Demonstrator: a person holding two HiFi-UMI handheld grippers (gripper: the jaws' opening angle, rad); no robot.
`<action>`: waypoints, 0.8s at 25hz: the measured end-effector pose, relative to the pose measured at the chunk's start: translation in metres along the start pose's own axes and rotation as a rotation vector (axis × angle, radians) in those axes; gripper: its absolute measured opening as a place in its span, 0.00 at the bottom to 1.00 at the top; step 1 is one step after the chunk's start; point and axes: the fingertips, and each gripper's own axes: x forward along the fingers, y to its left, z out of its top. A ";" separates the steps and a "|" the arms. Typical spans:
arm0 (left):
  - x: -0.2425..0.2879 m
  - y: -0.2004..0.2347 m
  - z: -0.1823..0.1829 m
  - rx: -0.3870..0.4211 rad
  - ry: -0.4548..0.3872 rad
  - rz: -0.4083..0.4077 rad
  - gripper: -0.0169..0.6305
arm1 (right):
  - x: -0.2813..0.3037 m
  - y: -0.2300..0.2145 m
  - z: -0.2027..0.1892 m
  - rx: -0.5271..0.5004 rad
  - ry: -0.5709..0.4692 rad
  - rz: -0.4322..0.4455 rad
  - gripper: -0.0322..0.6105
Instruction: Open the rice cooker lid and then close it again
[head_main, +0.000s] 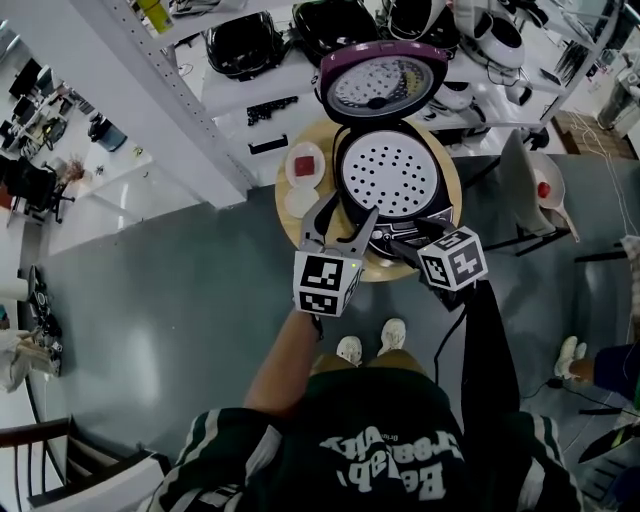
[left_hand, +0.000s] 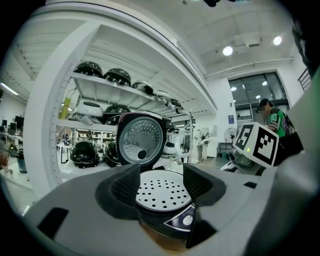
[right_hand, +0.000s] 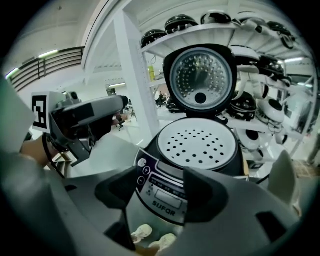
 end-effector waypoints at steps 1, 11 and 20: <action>0.000 0.001 0.000 0.001 -0.001 0.001 0.45 | 0.000 0.000 0.000 0.001 -0.002 -0.003 0.51; -0.003 0.008 0.012 0.061 -0.016 0.009 0.44 | 0.002 -0.001 0.005 -0.076 -0.030 -0.038 0.49; 0.023 0.018 0.045 0.072 -0.018 0.049 0.34 | -0.021 -0.012 0.035 -0.202 -0.066 0.056 0.54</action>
